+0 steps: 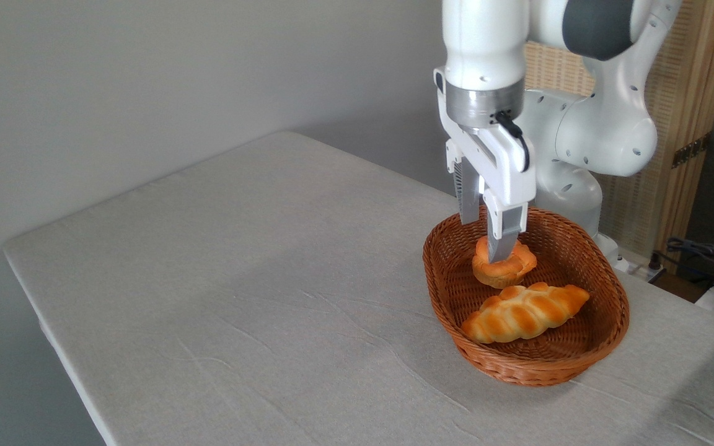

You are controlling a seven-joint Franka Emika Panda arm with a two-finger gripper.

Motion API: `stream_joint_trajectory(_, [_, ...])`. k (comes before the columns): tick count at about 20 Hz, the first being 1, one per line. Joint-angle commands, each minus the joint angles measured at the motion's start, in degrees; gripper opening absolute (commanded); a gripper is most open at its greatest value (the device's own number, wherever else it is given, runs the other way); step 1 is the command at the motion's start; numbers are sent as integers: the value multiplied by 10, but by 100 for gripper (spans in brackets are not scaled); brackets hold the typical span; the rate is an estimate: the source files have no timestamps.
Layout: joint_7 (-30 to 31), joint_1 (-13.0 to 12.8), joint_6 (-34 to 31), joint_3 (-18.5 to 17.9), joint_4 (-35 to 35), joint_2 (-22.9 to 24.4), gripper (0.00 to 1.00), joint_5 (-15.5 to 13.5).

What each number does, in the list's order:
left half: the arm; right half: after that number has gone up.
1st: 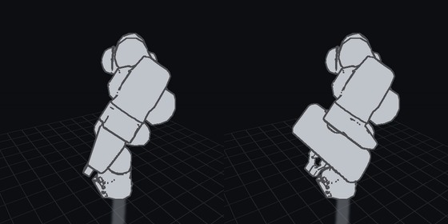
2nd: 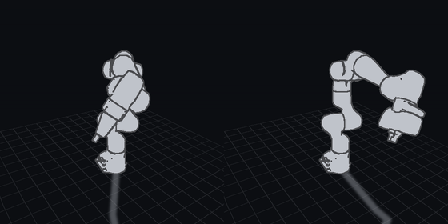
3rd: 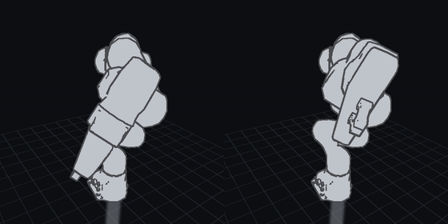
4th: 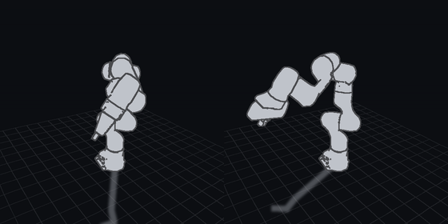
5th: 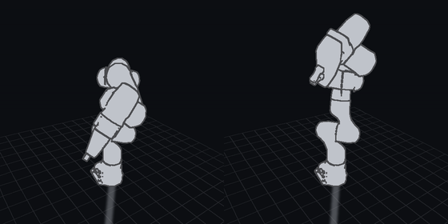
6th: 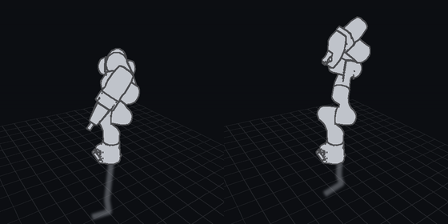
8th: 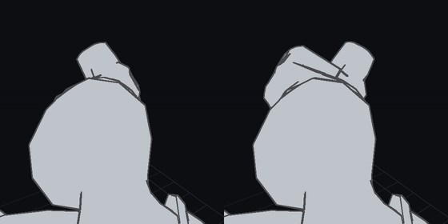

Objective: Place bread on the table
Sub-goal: 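Close the gripper on the small round orange bun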

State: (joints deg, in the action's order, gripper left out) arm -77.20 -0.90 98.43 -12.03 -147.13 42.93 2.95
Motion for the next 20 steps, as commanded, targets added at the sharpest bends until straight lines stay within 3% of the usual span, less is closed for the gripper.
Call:
stream_joint_trajectory(1, [-8,-2,6,0,-25,14,99,7])
stream_joint_trajectory(11, [-8,-12,10,0,-68,36,92,9])
stream_joint_trajectory(12, [-8,-12,10,0,-69,36,92,14])
stream_joint_trajectory(14, [-8,-15,9,1,-69,36,93,59])
stream_joint_trajectory(20, [-8,-18,10,1,-70,32,93,61])
